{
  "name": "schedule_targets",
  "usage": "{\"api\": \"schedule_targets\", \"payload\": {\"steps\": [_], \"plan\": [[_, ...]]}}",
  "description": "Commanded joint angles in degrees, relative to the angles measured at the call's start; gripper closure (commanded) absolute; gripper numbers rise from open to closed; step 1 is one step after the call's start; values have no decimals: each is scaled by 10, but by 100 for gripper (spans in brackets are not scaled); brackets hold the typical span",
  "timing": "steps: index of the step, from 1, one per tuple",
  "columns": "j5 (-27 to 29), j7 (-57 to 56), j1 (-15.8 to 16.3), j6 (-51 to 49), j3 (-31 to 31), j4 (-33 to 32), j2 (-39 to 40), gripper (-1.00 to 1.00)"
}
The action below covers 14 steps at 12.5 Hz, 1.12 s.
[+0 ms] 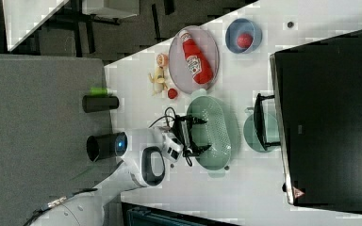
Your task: Drag strainer right to left.
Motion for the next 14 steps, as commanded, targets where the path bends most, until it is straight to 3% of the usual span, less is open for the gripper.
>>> {"api": "schedule_targets", "payload": {"steps": [1, 14], "plan": [[-10, 57, 27, 8, 13, -3, -12, -100], [-9, 254, 146, -71, 35, 113, 46, -100]]}}
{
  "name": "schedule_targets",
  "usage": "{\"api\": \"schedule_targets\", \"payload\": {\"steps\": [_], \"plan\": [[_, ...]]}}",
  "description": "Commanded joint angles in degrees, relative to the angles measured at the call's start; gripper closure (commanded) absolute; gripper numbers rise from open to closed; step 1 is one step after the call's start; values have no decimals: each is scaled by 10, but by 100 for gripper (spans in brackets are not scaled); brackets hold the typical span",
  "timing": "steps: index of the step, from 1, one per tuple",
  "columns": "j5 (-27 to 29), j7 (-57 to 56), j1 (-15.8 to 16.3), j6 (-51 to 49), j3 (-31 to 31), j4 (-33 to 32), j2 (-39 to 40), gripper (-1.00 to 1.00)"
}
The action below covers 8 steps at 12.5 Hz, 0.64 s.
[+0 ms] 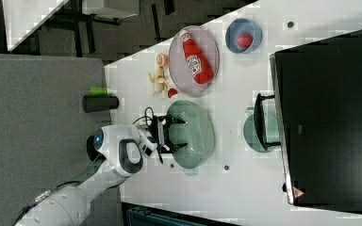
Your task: Drag strainer right to left.
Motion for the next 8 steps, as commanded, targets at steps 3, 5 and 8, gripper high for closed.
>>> {"api": "schedule_targets", "payload": {"steps": [3, 5, 8], "plan": [[-12, 96, 48, -22, 32, 53, 25, -100], [-4, 98, 63, -35, 32, 76, 40, -100], [29, 98, 82, -51, 34, 112, 59, -100]]}}
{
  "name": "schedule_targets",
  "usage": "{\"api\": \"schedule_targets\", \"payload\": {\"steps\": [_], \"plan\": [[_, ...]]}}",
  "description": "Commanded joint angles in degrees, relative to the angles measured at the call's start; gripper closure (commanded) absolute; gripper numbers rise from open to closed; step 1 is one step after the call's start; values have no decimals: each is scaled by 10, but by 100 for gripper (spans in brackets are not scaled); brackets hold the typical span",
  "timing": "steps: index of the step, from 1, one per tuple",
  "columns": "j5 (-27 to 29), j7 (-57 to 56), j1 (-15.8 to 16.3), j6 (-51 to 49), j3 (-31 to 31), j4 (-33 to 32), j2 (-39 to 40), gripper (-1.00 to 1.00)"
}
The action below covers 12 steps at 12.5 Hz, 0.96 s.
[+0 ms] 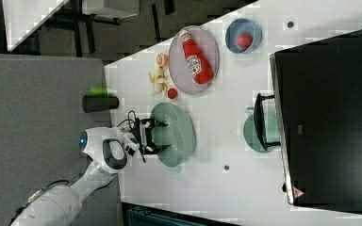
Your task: Drag strainer right to left.
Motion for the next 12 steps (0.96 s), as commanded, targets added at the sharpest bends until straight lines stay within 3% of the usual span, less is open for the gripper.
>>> {"api": "schedule_targets", "payload": {"steps": [1, 12], "plan": [[33, 45, 30, -16, 1, 42, 30, -100], [108, 46, 90, -21, 2, 123, 78, -100]]}}
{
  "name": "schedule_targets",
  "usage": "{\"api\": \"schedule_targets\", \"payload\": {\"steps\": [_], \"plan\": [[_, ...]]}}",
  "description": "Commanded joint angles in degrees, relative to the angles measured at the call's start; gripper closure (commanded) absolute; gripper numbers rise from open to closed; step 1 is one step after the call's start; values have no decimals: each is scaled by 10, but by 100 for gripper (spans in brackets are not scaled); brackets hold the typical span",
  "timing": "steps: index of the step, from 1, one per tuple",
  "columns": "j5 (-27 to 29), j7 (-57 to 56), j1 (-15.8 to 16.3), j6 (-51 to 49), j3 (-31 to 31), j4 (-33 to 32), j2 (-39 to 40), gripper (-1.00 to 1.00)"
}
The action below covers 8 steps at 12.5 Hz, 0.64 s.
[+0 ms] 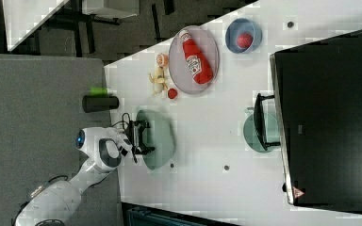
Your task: Drag strainer right to left.
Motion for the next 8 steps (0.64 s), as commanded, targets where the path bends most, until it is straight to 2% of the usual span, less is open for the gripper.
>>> {"api": "schedule_targets", "payload": {"steps": [1, 8], "plan": [[17, 21, 20, -13, 8, 35, 6, -100], [20, 76, 44, -4, 7, 75, 29, -100]]}}
